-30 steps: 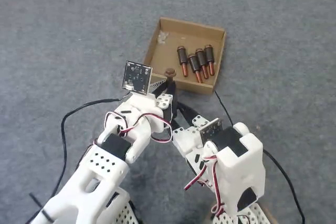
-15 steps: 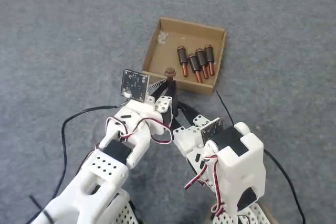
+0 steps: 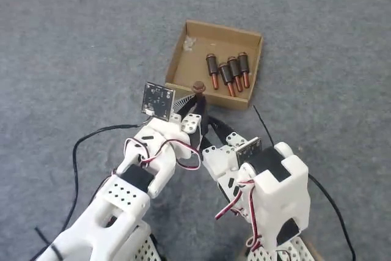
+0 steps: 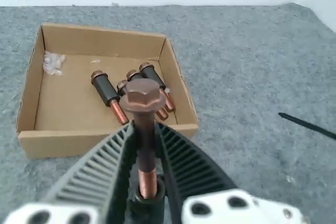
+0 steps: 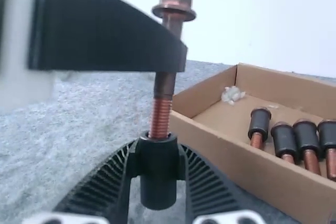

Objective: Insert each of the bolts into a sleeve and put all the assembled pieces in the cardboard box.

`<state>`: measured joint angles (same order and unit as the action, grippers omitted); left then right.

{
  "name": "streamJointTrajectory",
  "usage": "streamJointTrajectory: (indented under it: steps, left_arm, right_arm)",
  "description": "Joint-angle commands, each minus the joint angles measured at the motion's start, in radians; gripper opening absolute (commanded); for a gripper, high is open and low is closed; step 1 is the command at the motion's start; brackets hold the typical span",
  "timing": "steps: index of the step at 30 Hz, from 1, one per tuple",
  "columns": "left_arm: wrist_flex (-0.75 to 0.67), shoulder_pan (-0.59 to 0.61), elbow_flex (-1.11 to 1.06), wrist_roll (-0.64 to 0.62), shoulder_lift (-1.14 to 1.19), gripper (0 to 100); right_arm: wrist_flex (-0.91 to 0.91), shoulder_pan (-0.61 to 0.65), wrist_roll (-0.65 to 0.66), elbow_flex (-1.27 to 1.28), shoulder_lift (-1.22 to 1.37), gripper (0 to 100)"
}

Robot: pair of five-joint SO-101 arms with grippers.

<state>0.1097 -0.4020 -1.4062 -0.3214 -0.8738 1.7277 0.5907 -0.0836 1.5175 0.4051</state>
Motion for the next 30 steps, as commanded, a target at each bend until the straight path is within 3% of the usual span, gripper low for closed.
streamJointTrajectory:
  steps: [1, 7, 13, 20, 30]
  left_arm:
    - [-0.018, 0.002, -0.001, 0.009, -0.031, 1]
    - [-0.012, 0.002, -0.021, 0.012, -0.031, 1]
    - [-0.012, 0.005, -0.051, 0.138, -0.031, 1]
    - [-0.012, 0.006, -0.051, 0.155, -0.025, 2]
    - [-0.012, 0.009, -0.051, 0.149, -0.026, 24]
  right_arm:
    - [0.031, -0.081, -0.009, -0.021, -0.107, 0.6]
    - [0.030, -0.105, -0.009, -0.021, -0.137, 0.6]
    - [0.030, -0.105, -0.009, -0.026, -0.128, 0.6]
    - [0.030, -0.105, -0.009, -0.026, -0.128, 0.6]
    - [0.030, -0.105, -0.009, -0.028, -0.127, 0.6]
